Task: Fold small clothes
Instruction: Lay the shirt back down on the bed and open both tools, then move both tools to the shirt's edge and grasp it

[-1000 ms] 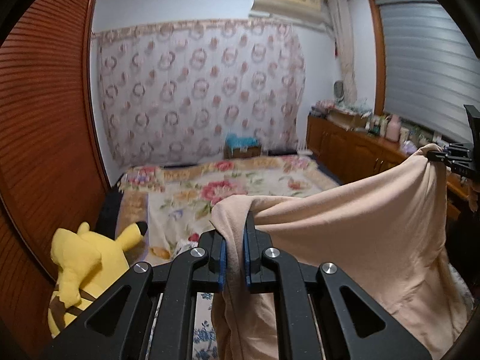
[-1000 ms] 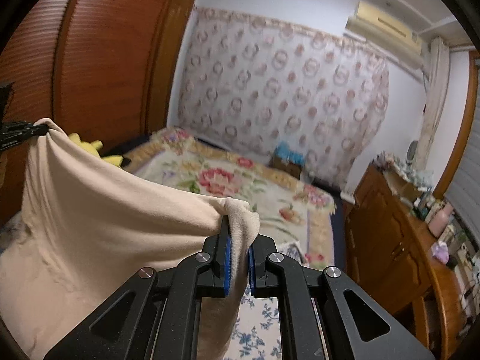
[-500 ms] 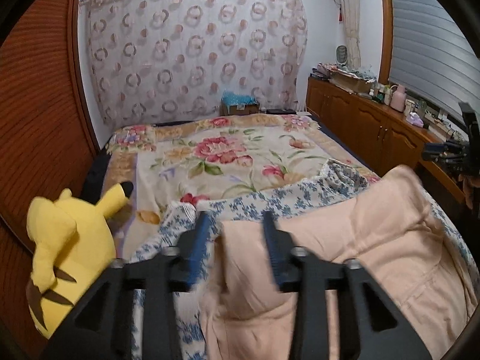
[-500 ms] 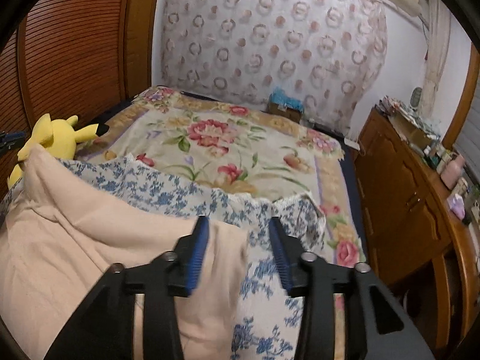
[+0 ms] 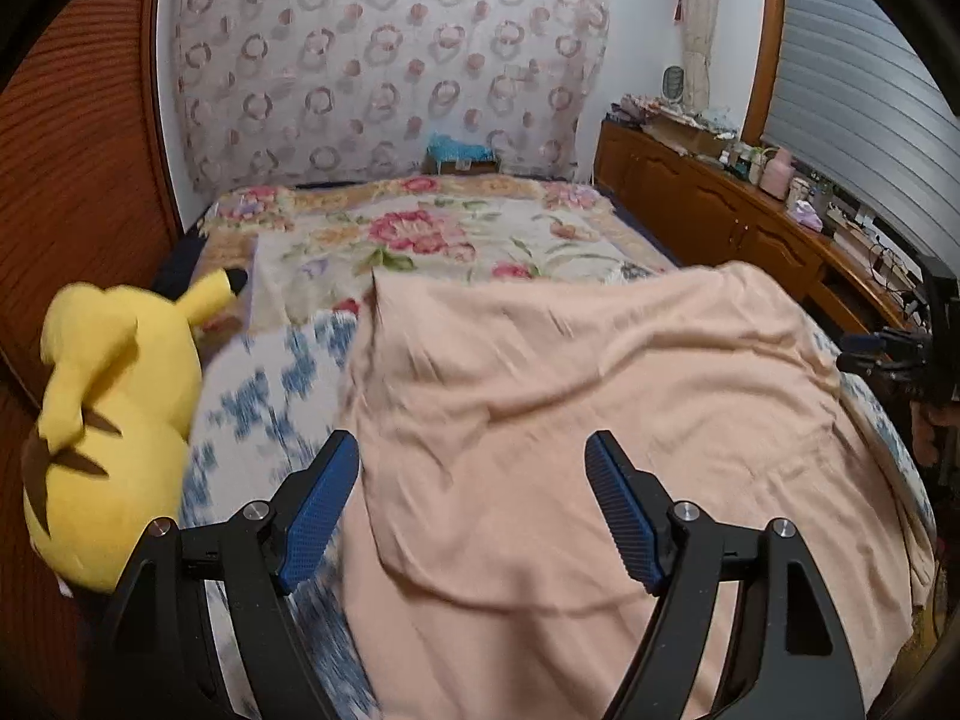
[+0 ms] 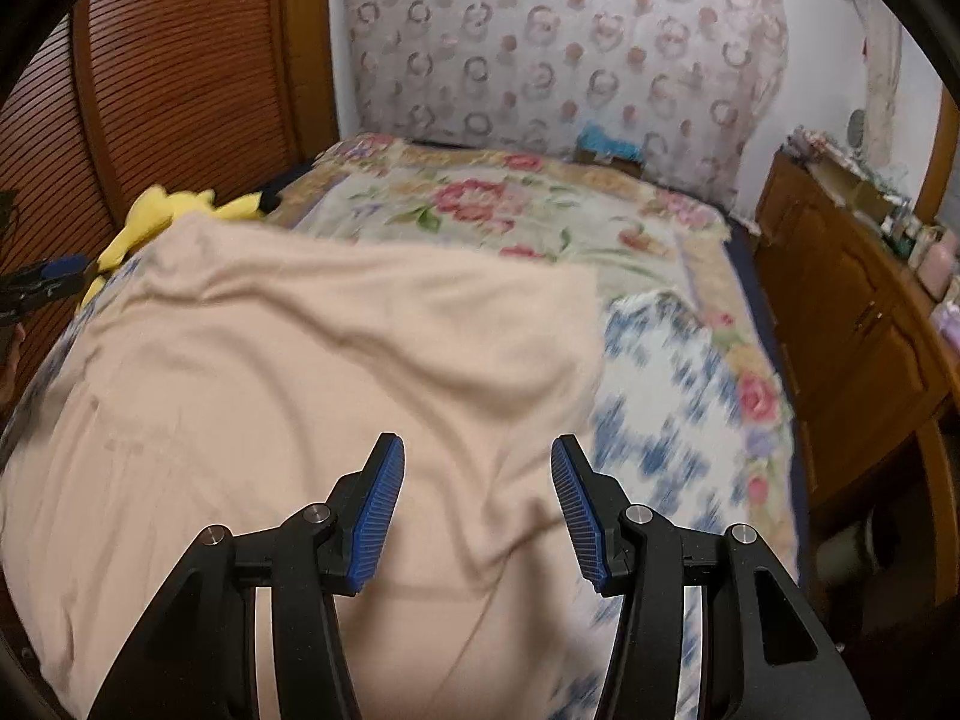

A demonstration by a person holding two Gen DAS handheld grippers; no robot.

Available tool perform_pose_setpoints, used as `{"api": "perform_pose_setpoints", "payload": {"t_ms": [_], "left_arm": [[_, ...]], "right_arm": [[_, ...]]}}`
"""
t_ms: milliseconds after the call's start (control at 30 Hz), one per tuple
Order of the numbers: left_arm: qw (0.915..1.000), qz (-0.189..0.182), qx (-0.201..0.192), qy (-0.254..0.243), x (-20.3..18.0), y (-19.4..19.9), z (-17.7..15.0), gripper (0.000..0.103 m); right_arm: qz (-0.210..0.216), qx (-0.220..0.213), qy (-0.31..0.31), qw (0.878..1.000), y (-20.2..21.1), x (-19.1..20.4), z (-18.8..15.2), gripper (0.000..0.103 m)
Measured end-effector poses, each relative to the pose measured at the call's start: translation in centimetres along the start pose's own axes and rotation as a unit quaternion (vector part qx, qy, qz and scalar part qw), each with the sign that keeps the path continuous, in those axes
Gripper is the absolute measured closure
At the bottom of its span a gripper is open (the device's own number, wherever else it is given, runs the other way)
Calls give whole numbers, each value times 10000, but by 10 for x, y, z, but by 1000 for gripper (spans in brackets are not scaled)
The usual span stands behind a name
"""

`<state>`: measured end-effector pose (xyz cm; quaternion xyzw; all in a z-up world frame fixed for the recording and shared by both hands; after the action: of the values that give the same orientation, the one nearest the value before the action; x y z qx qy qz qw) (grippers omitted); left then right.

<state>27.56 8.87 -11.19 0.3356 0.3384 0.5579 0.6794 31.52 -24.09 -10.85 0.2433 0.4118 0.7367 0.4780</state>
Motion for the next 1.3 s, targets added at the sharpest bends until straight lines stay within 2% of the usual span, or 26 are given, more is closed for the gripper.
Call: {"api": "perform_pose_setpoints", "payload": {"t_ms": [100,300,467,567,700,767,900,1100,1300], "left_arm": [[9998,82,175,17,-4,-7,-16,24],[9992,-15,403,78,-13,-15,-41,24],[9983,25,583,13,-18,-26,-52,24],[9979,57,646,-27,-21,-31,-58,24],[9974,115,708,-67,-21,-36,-61,24],[9974,147,696,-65,-20,-37,-61,24],[9971,241,717,-104,-20,-38,-61,24],[9964,362,750,-166,-22,-39,-62,24],[9964,355,749,-161,-22,-39,-62,23]], "right_arm": [[162,131,-28,9998,0,5,-16,50],[367,340,-81,9987,6,4,-42,50],[-1,519,-175,9985,11,-25,-54,50],[-395,556,-368,9970,18,-54,-63,50],[-649,547,-600,9946,30,-89,-76,57],[-582,474,-715,9946,38,-99,-77,57],[-413,223,-683,9966,54,-90,-72,57],[95,-41,-527,9986,62,-47,-70,57],[334,107,-554,9979,28,-45,-60,57]]}}
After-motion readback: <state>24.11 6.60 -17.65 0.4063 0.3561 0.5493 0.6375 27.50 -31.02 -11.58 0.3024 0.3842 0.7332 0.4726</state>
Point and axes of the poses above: each gripper's, at about its wrist camera, not at the fingertips, and y roughly against the way its jaws point, x to its left, z to its top, the point moved 10 cm from there along -y, roughly the way its jaws point, and after that the axes turned 14 degrees about x, right-handed, at the moved point
